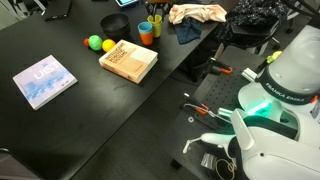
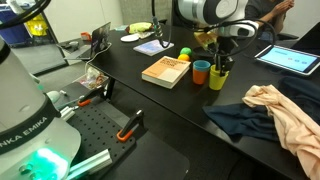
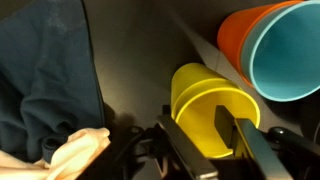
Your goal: Unstack the cups
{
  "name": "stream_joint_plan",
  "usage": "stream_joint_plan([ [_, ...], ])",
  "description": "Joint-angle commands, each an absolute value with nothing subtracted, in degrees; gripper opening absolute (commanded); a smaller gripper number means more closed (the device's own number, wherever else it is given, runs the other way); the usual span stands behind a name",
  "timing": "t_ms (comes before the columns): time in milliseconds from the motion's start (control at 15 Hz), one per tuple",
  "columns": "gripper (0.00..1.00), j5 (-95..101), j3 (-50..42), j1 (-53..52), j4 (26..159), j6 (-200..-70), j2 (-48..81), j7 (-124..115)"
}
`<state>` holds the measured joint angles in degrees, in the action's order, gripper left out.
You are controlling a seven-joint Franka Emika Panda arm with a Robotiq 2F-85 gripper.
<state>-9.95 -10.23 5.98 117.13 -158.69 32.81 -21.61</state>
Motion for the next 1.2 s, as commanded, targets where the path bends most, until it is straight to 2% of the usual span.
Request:
stream_joint_plan([
  [0, 0.18, -8.86, -11.72, 4.6, 116.33, -157.1, 32.42, -21.76],
  [133, 0.04, -8.57, -12.19, 4.21, 116.34, -156.68, 32.36, -22.17],
  [267, 0.01, -7.77, -13.11, 3.4, 116.19, -155.85, 31.95, -22.65],
  [467, 0.03, -5.71, -14.87, 1.83, 115.83, -155.01, 30.87, -23.21],
  [1133, 0.03, -4.47, -16.23, 1.37, 114.93, -156.5, 28.32, -25.11],
])
